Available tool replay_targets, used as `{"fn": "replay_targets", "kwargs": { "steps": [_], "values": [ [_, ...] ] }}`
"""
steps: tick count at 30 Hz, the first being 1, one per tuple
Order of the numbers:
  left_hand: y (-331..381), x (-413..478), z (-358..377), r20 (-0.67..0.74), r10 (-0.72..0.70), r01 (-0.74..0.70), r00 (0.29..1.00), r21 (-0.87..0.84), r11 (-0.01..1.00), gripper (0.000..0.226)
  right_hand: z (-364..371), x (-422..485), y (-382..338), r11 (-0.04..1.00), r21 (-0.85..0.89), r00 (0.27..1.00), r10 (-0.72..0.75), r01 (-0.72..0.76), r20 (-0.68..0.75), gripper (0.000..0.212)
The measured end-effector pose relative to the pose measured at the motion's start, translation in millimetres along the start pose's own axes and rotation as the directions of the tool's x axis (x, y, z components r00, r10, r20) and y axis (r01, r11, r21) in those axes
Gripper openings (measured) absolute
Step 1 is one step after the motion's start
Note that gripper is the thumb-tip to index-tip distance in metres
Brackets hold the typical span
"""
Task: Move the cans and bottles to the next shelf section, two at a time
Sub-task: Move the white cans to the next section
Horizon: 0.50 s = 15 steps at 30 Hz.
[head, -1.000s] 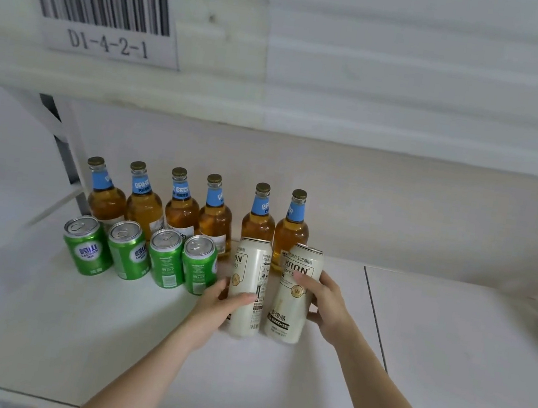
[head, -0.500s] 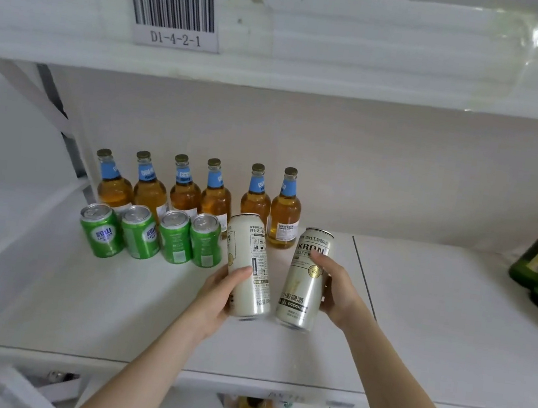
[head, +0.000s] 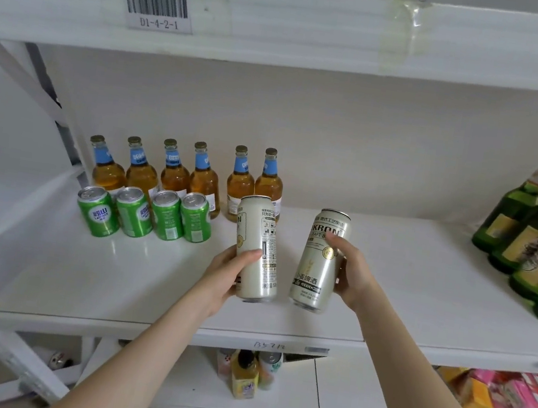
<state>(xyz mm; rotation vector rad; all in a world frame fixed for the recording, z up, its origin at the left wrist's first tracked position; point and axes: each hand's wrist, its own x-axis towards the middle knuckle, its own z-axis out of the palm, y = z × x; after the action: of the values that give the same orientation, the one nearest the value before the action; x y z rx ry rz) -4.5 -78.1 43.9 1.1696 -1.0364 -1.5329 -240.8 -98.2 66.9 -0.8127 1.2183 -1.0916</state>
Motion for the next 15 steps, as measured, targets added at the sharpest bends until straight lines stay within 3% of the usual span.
{"fn": "replay_targets", "kwargs": {
  "steps": [11,15],
  "values": [
    [-5,-9,115,0.07,0.024,-0.027,0.997,0.045,0.999,0.053,-110,-29,-33,0.999,-0.034,0.999,-0.041,0.04,-0.028,0.053],
    [-19,-8,173,0.059,0.025,-0.027,0.998,0.031,0.999,0.026,-168,-35,-47,0.996,-0.071,0.998,-0.052,0.049,-0.038,0.035]
  ]
}}
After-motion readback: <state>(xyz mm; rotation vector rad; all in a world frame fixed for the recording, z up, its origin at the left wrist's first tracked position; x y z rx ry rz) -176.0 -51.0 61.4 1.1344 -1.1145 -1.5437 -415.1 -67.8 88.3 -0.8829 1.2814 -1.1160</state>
